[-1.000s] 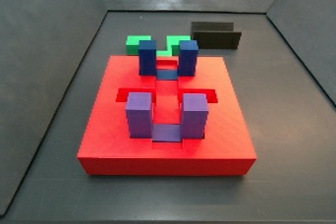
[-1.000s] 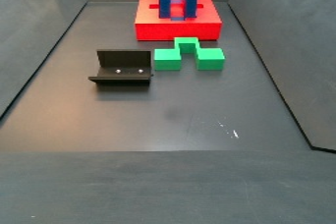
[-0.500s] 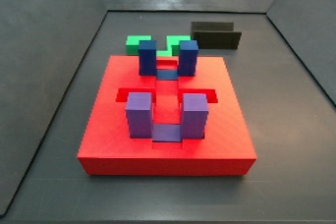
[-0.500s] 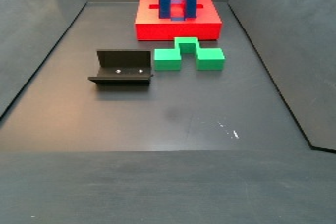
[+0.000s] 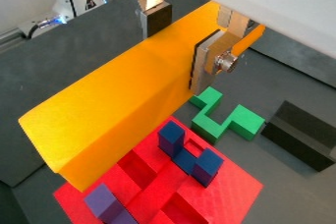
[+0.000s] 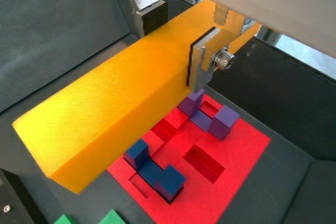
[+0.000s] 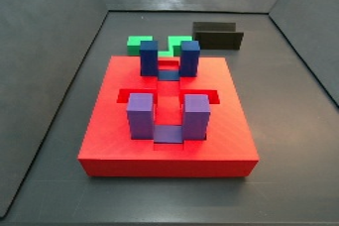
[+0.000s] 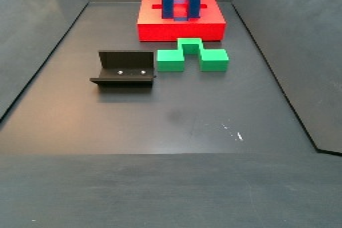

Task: Pick up the yellow object. Move up. Move to above the board. Insert the yellow object.
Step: Insert the yellow object.

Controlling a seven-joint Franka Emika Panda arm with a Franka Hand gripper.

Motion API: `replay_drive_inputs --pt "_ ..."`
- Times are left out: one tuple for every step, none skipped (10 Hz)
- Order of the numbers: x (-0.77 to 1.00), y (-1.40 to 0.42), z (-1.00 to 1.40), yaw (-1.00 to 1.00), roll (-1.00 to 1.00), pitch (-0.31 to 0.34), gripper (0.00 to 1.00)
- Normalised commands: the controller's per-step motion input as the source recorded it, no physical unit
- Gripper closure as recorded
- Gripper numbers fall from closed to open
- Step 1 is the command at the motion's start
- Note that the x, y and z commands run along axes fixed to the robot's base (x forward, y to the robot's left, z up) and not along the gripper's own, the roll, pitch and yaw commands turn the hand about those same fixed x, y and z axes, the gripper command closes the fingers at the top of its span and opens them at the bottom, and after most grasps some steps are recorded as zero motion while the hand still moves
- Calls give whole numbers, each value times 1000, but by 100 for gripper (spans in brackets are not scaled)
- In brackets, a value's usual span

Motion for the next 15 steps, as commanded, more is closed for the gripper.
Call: replay_drive_inputs --pt "440 0 -226 0 0 -106 100" --pt "486 0 -254 0 0 -97 100" --pt "466 0 -300 0 0 -106 100" --pt "391 0 -369 0 0 -117 100" --pt "223 -126 -440 37 29 -110 100" --pt "97 -243 -523 54 123 -69 100" --pt "0 -309 -560 49 190 -50 100" --pt "0 -297 -597 63 280 0 100" --pt "0 -231 -506 180 400 17 100" --pt "40 -226 -451 146 416 49 100" --pt "9 -243 -534 109 386 27 100" --pt "0 -129 -480 63 230 0 100" --pt "-54 -123 -431 0 0 -121 100" --pt "-117 -69 -280 0 -120 -176 100" --pt "-114 -6 -149 -31 -166 -104 100"
